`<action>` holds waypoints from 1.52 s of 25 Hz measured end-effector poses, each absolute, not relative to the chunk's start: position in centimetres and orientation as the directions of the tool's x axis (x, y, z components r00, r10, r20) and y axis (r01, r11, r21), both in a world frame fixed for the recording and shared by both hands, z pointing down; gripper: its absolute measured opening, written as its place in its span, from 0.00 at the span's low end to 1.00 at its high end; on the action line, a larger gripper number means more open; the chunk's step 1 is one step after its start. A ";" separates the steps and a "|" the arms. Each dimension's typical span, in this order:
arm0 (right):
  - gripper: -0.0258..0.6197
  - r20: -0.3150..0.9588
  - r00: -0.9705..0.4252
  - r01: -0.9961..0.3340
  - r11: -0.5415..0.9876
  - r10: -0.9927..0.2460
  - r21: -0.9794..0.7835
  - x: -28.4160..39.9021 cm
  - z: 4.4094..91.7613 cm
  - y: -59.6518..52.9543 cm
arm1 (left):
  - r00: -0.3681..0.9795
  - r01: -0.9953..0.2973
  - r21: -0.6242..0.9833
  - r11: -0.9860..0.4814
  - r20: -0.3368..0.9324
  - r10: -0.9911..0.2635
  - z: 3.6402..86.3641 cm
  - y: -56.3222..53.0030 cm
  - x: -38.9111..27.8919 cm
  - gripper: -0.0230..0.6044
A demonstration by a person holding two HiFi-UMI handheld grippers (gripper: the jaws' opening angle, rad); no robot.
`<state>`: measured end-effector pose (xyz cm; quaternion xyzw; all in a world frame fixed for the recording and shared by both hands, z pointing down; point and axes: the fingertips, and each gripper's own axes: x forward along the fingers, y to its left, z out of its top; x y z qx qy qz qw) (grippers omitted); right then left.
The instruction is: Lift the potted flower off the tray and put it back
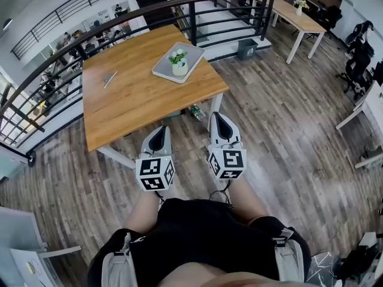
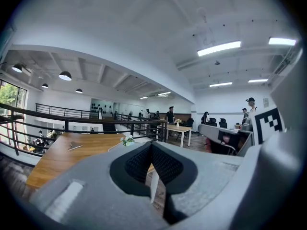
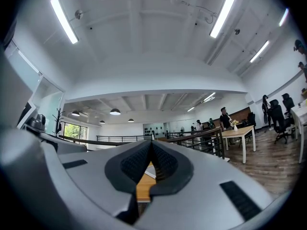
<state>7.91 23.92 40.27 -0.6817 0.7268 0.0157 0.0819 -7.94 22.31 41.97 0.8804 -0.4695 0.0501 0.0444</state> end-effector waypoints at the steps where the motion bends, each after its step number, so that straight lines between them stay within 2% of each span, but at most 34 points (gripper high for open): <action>1: 0.04 -0.141 -0.058 -0.993 0.071 -0.988 -0.091 8.3 40.5 23.8 | 0.550 -0.834 0.031 -0.551 0.129 -0.825 42.2 22.2 -7.7 0.06; 18: 0.04 -0.147 -0.068 -0.992 0.083 -0.987 -0.097 10.5 42.2 17.9 | 0.546 -0.837 0.035 -0.546 0.118 -0.829 43.8 16.1 -5.2 0.06; 30: 0.04 -0.152 -0.057 -0.996 0.067 -0.987 -0.066 9.6 40.8 3.3 | 0.588 -0.809 0.075 -0.583 0.095 -0.803 42.8 0.5 -5.5 0.06; 38: 0.04 -0.135 -0.057 -0.996 0.065 -0.989 -0.061 6.8 39.6 -8.7 | 0.601 -0.799 0.091 -0.595 0.111 -0.791 41.9 -11.6 -8.4 0.06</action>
